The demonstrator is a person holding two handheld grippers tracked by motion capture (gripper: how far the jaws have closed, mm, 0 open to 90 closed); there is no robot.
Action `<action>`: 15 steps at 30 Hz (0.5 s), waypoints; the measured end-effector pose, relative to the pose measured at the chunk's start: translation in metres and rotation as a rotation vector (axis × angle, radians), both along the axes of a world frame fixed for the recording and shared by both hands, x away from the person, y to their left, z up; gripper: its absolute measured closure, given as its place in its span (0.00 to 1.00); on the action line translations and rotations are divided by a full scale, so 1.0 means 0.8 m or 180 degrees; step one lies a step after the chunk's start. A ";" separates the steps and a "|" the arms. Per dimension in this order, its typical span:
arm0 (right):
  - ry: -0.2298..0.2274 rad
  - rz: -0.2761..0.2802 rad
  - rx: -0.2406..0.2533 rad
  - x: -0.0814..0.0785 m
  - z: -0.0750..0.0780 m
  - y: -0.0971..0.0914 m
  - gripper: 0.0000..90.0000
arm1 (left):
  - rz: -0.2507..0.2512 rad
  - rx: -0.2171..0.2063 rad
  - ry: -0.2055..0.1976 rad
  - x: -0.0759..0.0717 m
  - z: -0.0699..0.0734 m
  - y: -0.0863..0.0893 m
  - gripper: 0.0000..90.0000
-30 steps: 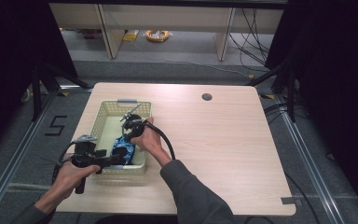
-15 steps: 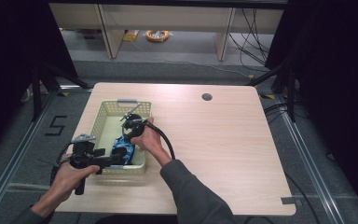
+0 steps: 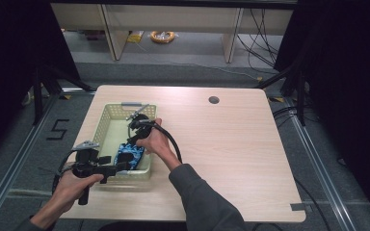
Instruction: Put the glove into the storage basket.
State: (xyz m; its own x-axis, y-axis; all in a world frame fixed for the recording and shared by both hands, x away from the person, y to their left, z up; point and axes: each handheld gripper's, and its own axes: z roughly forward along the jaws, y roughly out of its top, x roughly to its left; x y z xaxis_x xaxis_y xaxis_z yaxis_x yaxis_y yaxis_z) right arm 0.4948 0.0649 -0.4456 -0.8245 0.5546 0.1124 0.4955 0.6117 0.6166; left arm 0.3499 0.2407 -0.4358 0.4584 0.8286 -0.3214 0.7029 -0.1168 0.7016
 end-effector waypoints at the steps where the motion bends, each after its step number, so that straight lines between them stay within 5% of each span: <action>1: 0.0000 0.0000 0.0000 0.000 0.000 0.000 0.58 | 0.0000 0.0000 0.0000 0.000 0.000 0.000 0.29; 5: -0.0107 -0.0037 0.0200 -0.002 0.016 -0.014 0.52 | 0.0045 -0.0131 -0.0036 -0.002 0.000 -0.005 0.28; 13: -0.0104 -0.0086 0.0367 -0.024 0.040 -0.043 0.48 | -0.0051 -0.0155 -0.0036 -0.007 -0.001 -0.011 0.25; 15: -0.0208 -0.0047 0.0426 -0.028 0.043 -0.051 0.48 | -0.0050 -0.0168 -0.0056 -0.009 -0.001 -0.013 0.24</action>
